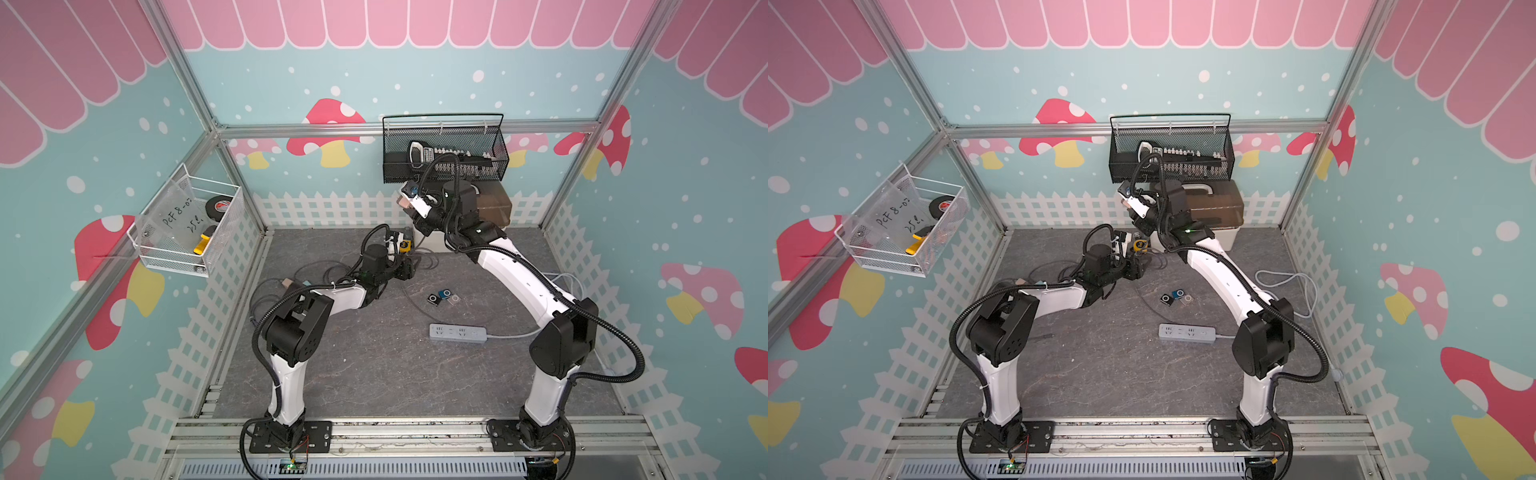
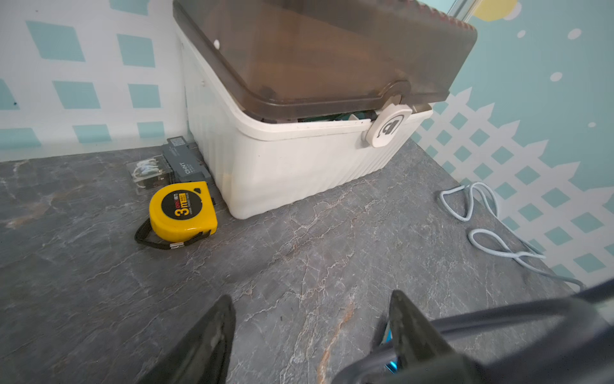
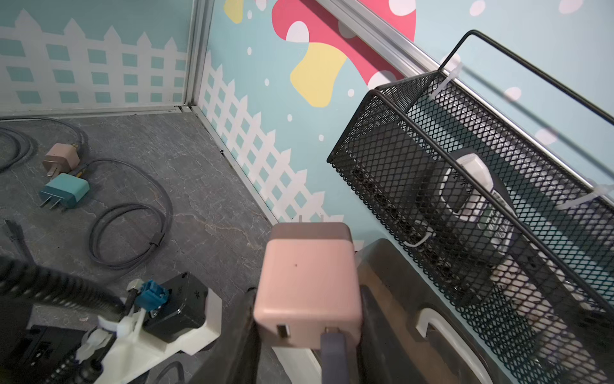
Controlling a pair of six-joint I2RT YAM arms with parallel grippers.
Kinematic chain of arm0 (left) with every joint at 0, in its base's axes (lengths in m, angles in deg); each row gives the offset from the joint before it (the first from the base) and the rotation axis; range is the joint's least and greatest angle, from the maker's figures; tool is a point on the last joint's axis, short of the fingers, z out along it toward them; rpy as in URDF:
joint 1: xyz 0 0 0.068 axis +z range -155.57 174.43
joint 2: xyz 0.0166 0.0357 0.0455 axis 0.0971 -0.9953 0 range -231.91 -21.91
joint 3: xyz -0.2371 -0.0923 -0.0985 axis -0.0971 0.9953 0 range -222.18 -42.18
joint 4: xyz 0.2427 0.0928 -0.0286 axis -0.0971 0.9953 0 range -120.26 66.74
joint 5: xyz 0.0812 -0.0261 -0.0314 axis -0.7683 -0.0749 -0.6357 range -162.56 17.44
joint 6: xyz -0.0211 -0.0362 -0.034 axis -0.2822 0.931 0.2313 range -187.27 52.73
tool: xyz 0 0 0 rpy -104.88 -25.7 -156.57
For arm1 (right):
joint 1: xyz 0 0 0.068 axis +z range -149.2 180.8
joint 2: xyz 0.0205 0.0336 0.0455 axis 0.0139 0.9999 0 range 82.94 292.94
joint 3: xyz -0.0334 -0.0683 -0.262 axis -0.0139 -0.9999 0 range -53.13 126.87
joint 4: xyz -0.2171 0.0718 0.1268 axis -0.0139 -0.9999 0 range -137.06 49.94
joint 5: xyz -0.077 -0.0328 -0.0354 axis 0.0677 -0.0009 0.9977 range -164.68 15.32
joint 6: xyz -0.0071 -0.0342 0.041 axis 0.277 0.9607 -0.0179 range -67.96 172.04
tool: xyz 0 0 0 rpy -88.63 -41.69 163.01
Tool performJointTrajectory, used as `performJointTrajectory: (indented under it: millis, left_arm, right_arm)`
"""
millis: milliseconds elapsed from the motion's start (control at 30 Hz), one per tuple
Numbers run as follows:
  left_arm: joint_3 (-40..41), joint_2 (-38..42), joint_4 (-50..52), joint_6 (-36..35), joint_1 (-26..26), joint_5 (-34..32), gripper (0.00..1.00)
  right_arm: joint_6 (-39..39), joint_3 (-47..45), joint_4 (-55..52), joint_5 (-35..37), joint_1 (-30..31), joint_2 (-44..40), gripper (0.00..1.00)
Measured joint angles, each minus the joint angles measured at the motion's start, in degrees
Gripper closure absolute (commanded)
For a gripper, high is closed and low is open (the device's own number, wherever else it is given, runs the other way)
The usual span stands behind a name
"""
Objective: Charge mp3
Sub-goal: Adjust the charging cable at the center of the board.
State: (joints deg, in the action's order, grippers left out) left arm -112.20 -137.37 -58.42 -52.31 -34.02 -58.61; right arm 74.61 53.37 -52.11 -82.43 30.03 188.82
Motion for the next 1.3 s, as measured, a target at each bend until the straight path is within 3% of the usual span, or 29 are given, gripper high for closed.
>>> performJointTrajectory:
  millis: [200,567,933,1300]
  left_arm:
    - [-0.2,0.0,0.3,-0.4,-0.2,-0.1,0.56]
    - [-0.4,1.5,3.8,-4.3,-0.5,-2.6,0.73]
    - [-7.7,11.3,25.9,-29.4,-1.3,-10.6,0.77]
    - [-5.4,14.5,33.4,-54.3,-5.3,-21.0,0.81]
  right_arm:
    - [-0.6,0.0,-0.4,-0.8,0.0,0.0,0.97]
    - [-3.8,-8.1,-2.4,-0.3,-0.1,-8.0,0.97]
    - [-1.8,-12.3,-13.1,8.0,-0.4,-15.9,0.97]
    - [-4.0,-16.8,-23.7,9.1,0.0,-18.7,0.97]
